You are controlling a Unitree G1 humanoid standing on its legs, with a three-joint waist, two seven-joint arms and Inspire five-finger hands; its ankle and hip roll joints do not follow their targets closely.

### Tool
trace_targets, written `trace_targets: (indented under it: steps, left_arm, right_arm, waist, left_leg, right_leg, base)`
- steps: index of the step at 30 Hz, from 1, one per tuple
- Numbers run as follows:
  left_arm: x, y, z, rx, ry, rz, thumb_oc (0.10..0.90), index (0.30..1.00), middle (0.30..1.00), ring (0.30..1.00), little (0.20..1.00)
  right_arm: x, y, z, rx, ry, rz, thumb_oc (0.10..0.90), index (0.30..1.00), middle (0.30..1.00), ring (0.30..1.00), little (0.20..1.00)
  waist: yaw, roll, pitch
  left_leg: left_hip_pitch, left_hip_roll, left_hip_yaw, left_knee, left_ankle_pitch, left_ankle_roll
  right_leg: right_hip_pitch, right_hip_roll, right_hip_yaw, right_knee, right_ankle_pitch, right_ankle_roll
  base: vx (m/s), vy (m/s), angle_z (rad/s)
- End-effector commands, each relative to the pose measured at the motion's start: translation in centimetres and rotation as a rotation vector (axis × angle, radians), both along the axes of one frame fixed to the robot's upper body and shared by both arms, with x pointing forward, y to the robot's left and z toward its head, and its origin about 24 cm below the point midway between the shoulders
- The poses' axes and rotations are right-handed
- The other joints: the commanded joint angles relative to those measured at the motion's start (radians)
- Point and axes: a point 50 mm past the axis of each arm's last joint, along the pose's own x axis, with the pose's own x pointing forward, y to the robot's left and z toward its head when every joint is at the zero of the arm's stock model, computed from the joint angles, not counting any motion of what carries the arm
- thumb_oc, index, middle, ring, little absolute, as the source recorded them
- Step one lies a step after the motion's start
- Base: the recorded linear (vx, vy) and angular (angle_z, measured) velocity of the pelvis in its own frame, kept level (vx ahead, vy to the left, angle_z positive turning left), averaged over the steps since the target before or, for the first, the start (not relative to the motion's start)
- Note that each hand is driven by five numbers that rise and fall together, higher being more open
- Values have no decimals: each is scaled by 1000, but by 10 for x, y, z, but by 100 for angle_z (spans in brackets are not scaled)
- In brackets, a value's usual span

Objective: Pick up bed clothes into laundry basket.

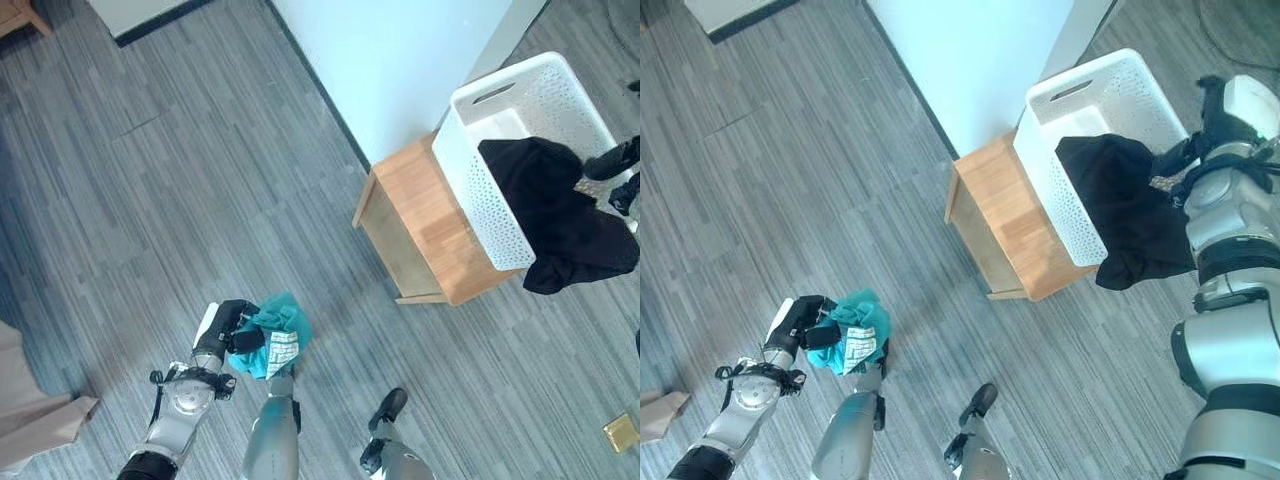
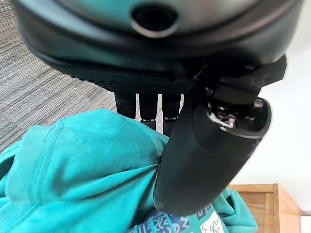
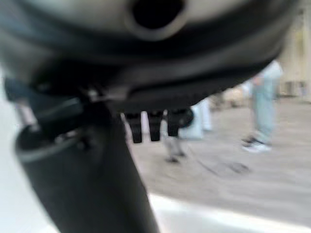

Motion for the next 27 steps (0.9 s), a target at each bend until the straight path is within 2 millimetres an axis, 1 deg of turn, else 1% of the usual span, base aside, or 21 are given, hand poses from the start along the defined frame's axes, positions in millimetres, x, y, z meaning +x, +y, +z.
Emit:
trace_targets:
  steps: [1,3,4,5,6,7,8,9,10,11,12,13,14,16,17,19,22,23,24,26,27]
  left_arm:
    - [-3,21,18,50,-113,104,400,300,300,300,300]
    - [-6,33,23,52,-146,195,400,300,300,300,300]
    - [-6,34,24,65,-143,186,400,300,300,300,300]
    - [-7,35,26,75,-157,198,400,300,300,300,300]
    - [2,41,44,93,-244,262,400,300,300,300,300]
    - [5,44,54,108,-290,287,400,300,300,300,300]
    - [8,47,63,122,-330,305,400,300,300,300,300]
    - [8,47,64,126,-329,302,400,300,300,300,300]
    - [19,43,86,133,-431,308,400,300,300,300,300]
    - [19,43,86,134,-431,309,400,300,300,300,300]
    - [27,38,104,139,-513,297,400,300,300,300,300]
    - [31,36,116,150,-569,301,400,300,300,300,300]
    - [37,31,127,155,-619,290,400,300,300,300,300]
    - [49,13,141,185,-686,238,400,300,300,300,300]
    - [52,9,144,197,-701,228,400,300,300,300,300]
    - [58,1,145,204,-714,218,400,300,300,300,300]
    - [71,-23,155,210,-759,140,400,300,300,300,300]
    - [76,-36,161,207,-787,112,400,300,300,300,300]
    - [79,-43,162,204,-789,92,400,300,300,300,300]
    - [83,-54,165,211,-802,62,400,300,300,300,300]
    - [83,-54,165,211,-802,61,400,300,300,300,300]
  right_arm:
    - [-34,-1,39,-164,-272,-16,800,900,900,900,900]
    - [-51,-4,2,-63,-332,30,800,900,900,900,900]
    - [-55,-7,-4,-52,-328,20,800,900,900,900,900]
    - [-63,-11,-29,9,-320,19,800,900,900,900,900]
    - [-86,-15,-97,215,-299,12,800,900,900,900,900]
    - [-97,-18,-133,311,-235,-20,800,900,900,900,900]
    - [-109,-17,-166,394,-175,-57,800,900,900,900,900]
    - [-110,-17,-168,397,-174,-59,800,900,900,900,900]
    - [-127,-1,-245,591,31,-109,800,900,900,900,900]
    - [-127,-1,-245,591,31,-109,800,900,900,900,900]
    - [-137,12,-296,672,233,-152,800,900,900,900,900]
    - [-137,20,-317,691,335,-162,800,900,900,900,900]
    - [-145,26,-339,707,447,-187,800,900,900,900,900]
    - [-170,41,-380,721,676,-213,800,900,900,900,900]
    - [-190,46,-400,737,797,-237,800,900,900,900,900]
    - [-221,53,-424,748,976,-285,800,900,900,900,900]
    - [-266,64,-446,759,1175,-313,800,900,900,900,900]
    - [-282,69,-452,756,1242,-315,800,900,900,900,900]
    - [-293,68,-454,756,1275,-339,800,900,900,900,900]
    - [-314,67,-457,740,1345,-376,800,900,900,900,900]
    - [-314,67,-457,741,1345,-376,800,900,900,900,900]
  waist:
    - [-10,-45,-87]
    - [-58,-40,-112]
    - [-49,-50,-113]
    - [-58,-51,-127]
    - [-99,-47,-150]
    - [-115,-39,-163]
    - [-124,-37,-174]
    - [-122,-41,-174]
    - [-158,-34,-191]
    - [-157,-35,-191]
    - [-164,-22,-186]
    - [-154,-14,-170]
    - [-146,-3,-164]
    - [-162,5,-163]
    - [-177,6,-170]
    - [-189,17,-178]
    - [-209,32,-157]
    - [-206,41,-139]
    - [-207,38,-127]
    - [-218,36,-120]
    - [-218,36,-120]
  left_leg:
    - [100,36,28,-8,-155,-119]
    - [143,36,35,-8,-171,-110]
    - [146,36,33,-8,-172,-110]
    - [163,33,34,-8,-179,-106]
    - [197,31,44,-8,-188,-94]
    - [217,32,49,-8,-197,-92]
    - [236,33,56,-8,-199,-89]
    - [234,31,57,-8,-193,-88]
    - [276,36,85,-8,-207,-79]
    - [276,35,86,-8,-206,-79]
    - [318,57,136,-8,-212,-83]
    - [342,71,178,-8,-213,-88]
    - [355,85,222,-8,-209,-94]
    - [381,93,235,-1,-222,-100]
    - [395,98,247,2,-219,-102]
    - [427,108,278,12,-210,-107]
    - [390,162,282,224,-207,-129]
    - [335,216,245,345,-138,-166]
    - [298,234,236,402,-79,-156]
    - [245,254,198,462,-64,-156]
    - [242,255,197,465,-66,-155]
  right_leg:
    - [57,-72,8,11,-73,88]
    - [91,-71,13,11,-80,87]
    - [95,-71,10,11,-81,87]
    - [109,-71,12,11,-86,85]
    - [132,-71,17,11,-89,81]
    - [145,-67,23,11,-99,78]
    - [155,-63,29,11,-103,75]
    - [153,-64,29,11,-99,73]
    - [165,-60,44,11,-98,72]
    - [164,-61,45,11,-97,72]
    - [170,-58,10,44,-86,64]
    - [147,-73,-44,98,-75,60]
    - [123,-92,-138,133,-63,54]
    - [133,-69,-131,107,-95,36]
    - [135,-57,-112,88,-95,33]
    - [149,-35,-77,56,-90,26]
    - [187,18,-29,20,-135,-7]
    - [208,49,-15,14,-163,-29]
    - [211,54,-23,11,-155,-48]
    - [217,64,-15,11,-173,-60]
    - [217,64,-16,11,-173,-60]
  base:
    - [84,1,-4]
    - [75,-6,4]
    - [75,-5,3]
    - [73,-19,-17]
    - [141,-24,-18]
    - [121,-35,-13]
    - [78,-13,2]
    - [26,-27,-15]
    - [-4,-16,-36]
    - [-19,-40,-43]
    - [-98,-29,-61]
    - [-160,-33,-88]
    - [-104,-9,-125]
    - [-32,-73,-164]
    - [-21,-131,-108]
    - [10,-103,-55]
    - [14,-182,-91]
    - [-45,-176,-65]
    - [-49,-174,-55]
    - [-31,-93,-42]
    - [19,-54,-24]
